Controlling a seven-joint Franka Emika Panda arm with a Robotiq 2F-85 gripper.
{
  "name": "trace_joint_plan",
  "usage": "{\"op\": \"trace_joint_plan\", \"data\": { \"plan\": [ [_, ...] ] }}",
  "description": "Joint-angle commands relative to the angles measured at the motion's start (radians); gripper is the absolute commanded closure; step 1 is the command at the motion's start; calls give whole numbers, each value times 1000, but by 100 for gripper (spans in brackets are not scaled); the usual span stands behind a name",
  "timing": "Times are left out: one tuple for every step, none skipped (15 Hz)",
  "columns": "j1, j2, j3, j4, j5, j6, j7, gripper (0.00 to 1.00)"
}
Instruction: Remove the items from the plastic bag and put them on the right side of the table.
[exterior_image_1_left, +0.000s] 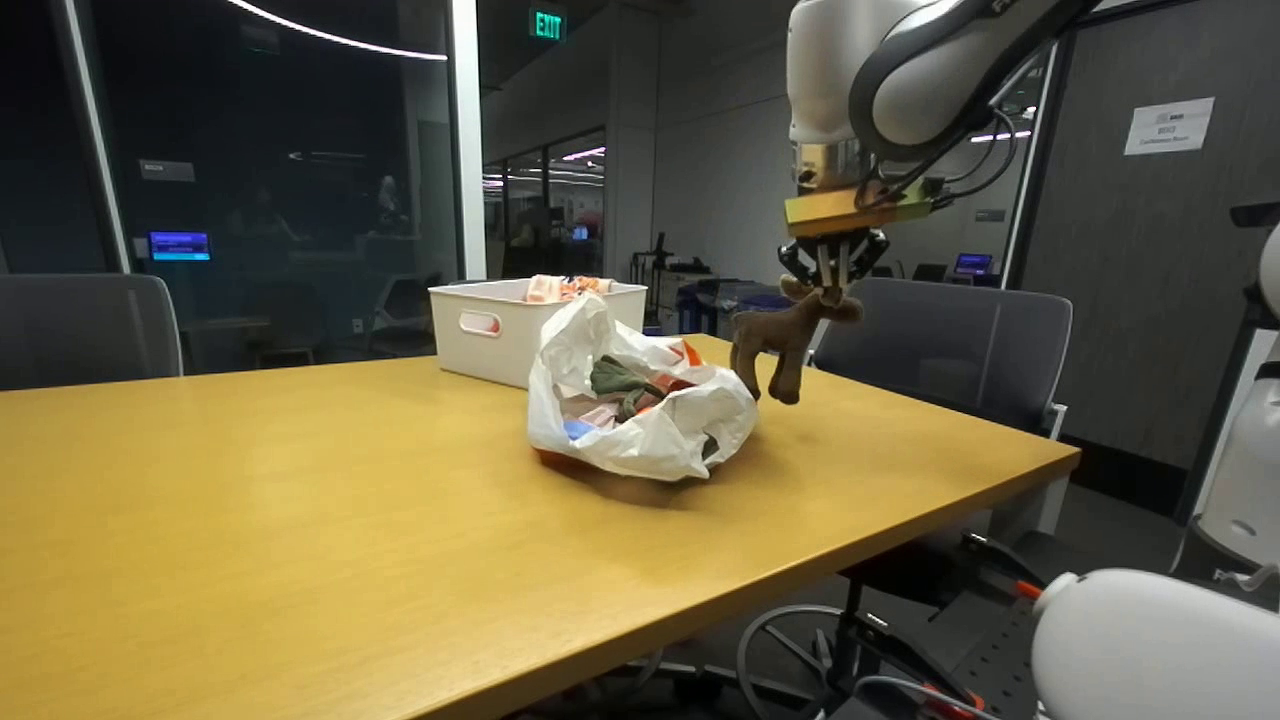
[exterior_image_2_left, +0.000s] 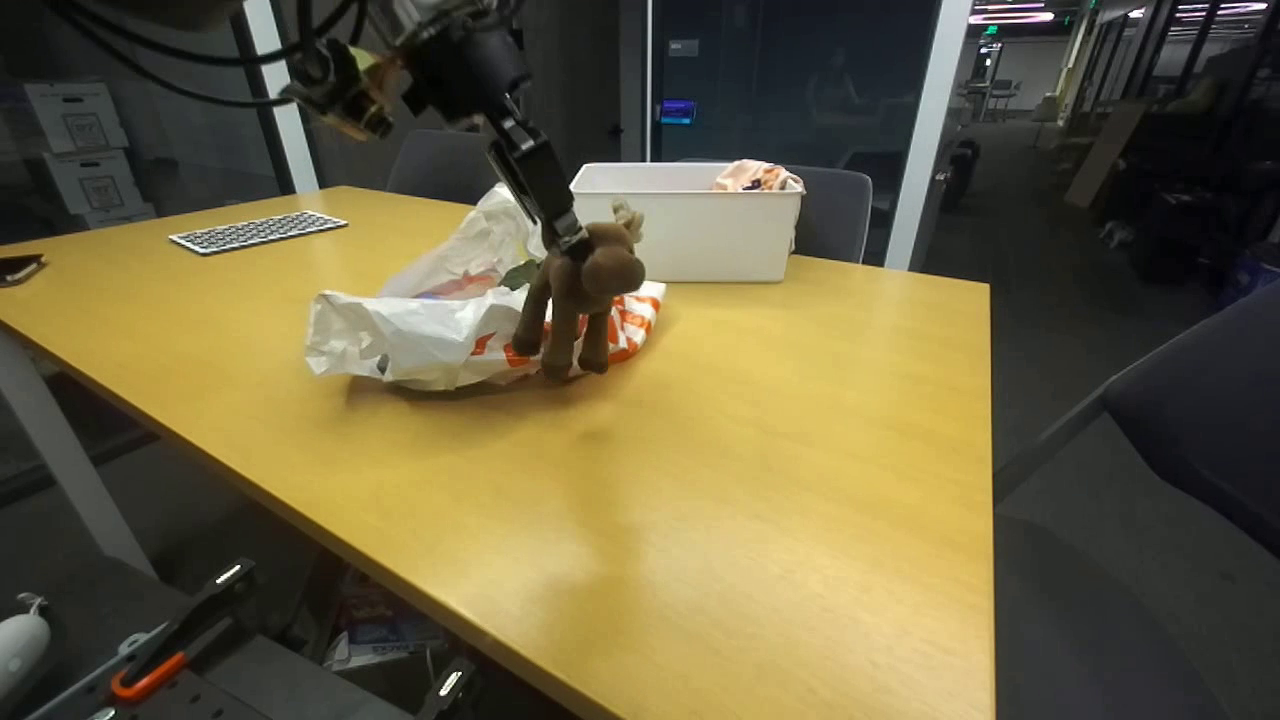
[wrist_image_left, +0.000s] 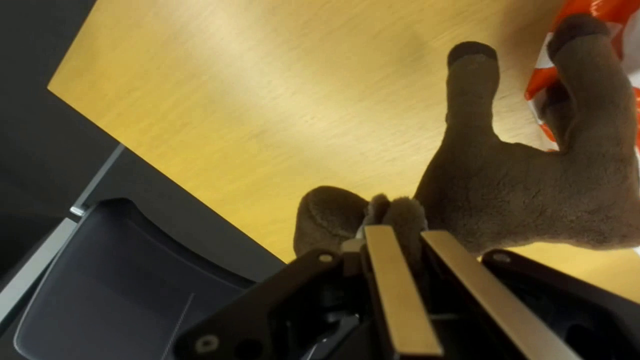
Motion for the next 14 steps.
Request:
{"op": "trace_joint_plan", "data": {
  "plan": [
    [-59, 133, 54, 64, -140, -28, 168, 98],
    [-66, 157, 66, 80, -212, -81, 237, 98],
    [-54, 168, 57, 89, -251, -125, 284, 98],
    [-40, 173, 46, 95, -279, -175, 326, 98],
    [-25, 177, 35, 102, -295, -229, 361, 98],
    [-9, 199, 15, 109, -285, -248, 347, 98],
    [3, 221, 5, 119, -279, -259, 340, 97],
    [17, 245, -14, 122, -257, -220, 320, 67],
    [30, 267, -32, 125, -235, -165, 293, 66],
    [40, 281, -41, 129, -224, -135, 284, 61],
    [50, 280, -48, 130, -216, -108, 277, 52],
    [59, 281, -50, 134, -223, -102, 278, 46],
    [69, 269, -44, 141, -240, -125, 285, 39],
    [81, 250, -37, 147, -250, -153, 285, 30]
  ]
}}
